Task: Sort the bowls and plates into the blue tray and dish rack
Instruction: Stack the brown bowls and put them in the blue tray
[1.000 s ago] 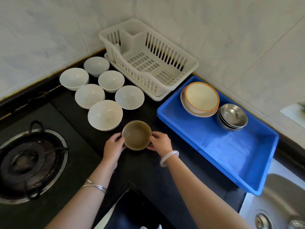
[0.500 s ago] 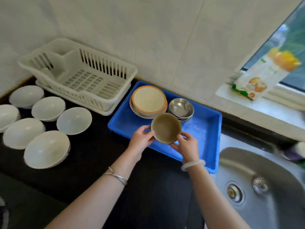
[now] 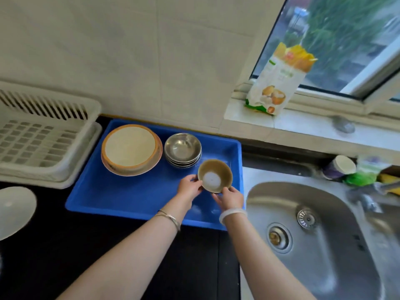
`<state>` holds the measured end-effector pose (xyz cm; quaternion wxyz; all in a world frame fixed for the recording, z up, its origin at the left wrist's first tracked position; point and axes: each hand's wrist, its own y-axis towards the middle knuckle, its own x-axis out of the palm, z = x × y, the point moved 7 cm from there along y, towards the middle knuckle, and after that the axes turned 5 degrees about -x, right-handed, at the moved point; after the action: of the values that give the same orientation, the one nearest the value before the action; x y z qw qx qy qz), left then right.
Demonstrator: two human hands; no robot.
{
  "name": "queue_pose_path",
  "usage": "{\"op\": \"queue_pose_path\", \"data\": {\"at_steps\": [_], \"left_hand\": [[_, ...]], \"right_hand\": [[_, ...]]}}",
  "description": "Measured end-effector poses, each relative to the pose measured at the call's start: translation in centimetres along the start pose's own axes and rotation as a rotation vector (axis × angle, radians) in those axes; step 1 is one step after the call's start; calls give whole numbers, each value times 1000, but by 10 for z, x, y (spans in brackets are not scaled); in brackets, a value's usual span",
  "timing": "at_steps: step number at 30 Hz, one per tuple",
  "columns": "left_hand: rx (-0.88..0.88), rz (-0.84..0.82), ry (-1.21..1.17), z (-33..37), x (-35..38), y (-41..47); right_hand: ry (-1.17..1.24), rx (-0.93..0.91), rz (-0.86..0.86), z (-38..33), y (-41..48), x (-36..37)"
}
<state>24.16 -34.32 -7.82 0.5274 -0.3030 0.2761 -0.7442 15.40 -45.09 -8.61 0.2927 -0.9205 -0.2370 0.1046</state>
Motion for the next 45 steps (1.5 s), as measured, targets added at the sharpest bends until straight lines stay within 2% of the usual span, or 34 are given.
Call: {"op": "queue_pose_path", "data": {"at_steps": [3,7,11,20,26,32,41,45], "left_hand": [[-14,19,-8,-3,4,18],[-29,25,-45,-5,9,33],[-14,1,-71,-4,18,44],[-18,16,-221,2,32,55],[-19,6,-208,6,36,59],[4,23,-180,7,38,63],[54,15,-18,3,24,51],[160,70,244,0,-9,30]], "right_hand": [[-25,1,44,1,14,2],[47,95,64,5,31,9],[52,87,85,1,45,12],[112,58,35,-10,59,23],[211,84,-17,-15,60,29],[196,89,-65,-19,62,32],[36,72,-111,-18,47,25],[-123,-45,-161,-13,22,21]]}}
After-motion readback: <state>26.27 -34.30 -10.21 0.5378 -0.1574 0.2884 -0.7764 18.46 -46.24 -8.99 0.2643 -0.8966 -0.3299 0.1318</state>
